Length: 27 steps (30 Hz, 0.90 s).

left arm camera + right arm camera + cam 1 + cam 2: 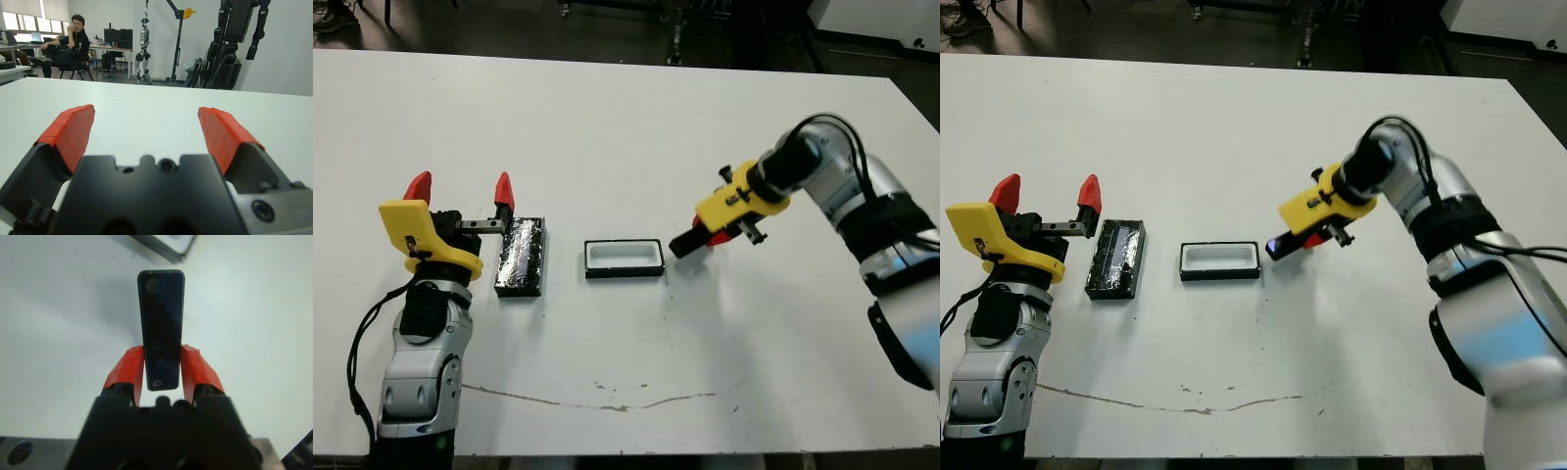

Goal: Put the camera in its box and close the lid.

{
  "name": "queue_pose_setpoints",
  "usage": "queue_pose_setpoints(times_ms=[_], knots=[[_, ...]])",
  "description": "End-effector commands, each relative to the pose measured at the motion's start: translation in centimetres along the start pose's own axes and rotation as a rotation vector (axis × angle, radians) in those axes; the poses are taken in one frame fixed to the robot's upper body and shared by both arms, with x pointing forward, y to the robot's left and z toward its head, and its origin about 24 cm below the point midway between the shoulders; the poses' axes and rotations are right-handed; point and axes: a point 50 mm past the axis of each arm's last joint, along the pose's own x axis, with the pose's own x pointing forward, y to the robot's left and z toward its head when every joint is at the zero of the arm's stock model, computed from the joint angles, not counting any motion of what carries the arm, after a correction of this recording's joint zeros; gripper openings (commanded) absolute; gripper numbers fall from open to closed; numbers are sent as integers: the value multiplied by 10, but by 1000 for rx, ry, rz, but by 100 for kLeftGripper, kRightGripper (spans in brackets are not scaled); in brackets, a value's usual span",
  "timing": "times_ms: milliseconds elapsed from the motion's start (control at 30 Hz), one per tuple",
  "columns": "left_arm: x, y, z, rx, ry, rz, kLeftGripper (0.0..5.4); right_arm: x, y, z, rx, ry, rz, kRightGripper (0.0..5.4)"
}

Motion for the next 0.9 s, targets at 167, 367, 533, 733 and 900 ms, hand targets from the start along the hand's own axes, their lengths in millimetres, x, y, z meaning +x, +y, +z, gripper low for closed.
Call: queue_pose_setpoints(times_ms=[167,367,533,733,900], knots=[[0,1,-2,2,15,9,540,-28,-13,-2,61,-35,-87,174],[-1,2,-3,-1,18,14,540,-37,-16,-10,277,-171,-171,174],[-1,2,-3,-5,17,13,540,-33,-14,-15,443,-288,-204,174],[-2,2,-4,-9,20,19,540,-30,-16,-10,622,-400,-245,174],[-2,2,-4,-6,21,25,540,-28,-11,8,760,-416,-319,174]])
